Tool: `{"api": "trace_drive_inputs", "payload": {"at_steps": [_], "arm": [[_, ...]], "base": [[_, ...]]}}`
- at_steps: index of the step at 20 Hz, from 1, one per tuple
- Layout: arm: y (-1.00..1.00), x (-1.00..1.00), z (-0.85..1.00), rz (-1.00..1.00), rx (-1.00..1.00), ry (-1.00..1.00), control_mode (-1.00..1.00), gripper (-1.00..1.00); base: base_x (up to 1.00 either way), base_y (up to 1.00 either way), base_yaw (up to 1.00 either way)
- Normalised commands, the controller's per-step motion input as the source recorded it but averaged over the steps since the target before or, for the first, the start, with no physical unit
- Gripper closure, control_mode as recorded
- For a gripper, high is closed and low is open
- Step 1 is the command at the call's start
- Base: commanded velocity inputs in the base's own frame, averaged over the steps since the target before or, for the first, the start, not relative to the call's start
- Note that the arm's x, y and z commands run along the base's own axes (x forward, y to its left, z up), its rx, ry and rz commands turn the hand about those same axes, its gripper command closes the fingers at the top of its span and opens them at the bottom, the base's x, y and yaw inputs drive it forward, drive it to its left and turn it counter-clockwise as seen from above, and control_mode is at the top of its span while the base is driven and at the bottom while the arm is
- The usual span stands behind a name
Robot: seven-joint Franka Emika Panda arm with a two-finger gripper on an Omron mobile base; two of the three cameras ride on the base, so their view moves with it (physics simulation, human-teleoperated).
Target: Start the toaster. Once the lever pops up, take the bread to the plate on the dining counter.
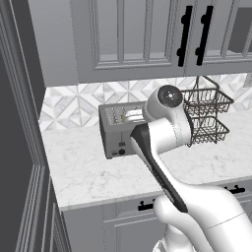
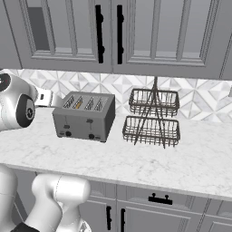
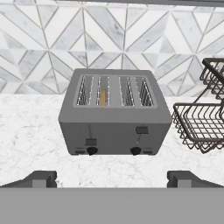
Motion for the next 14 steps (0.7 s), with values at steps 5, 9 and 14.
{"api": "trace_drive_inputs", "payload": {"at_steps": [5, 9, 14], "arm": [[0.00, 0.00, 0.00, 0.00, 0.00, 0.00, -1.00, -1.00], [0.00, 0.00, 0.00, 0.00, 0.00, 0.00, -1.00, -1.00], [0.00, 0.00, 0.00, 0.00, 0.00, 0.00, -1.00, -1.00]], "base": [[0.00, 0.00, 0.00], [0.00, 0.00, 0.00], [0.00, 0.00, 0.00]]}}
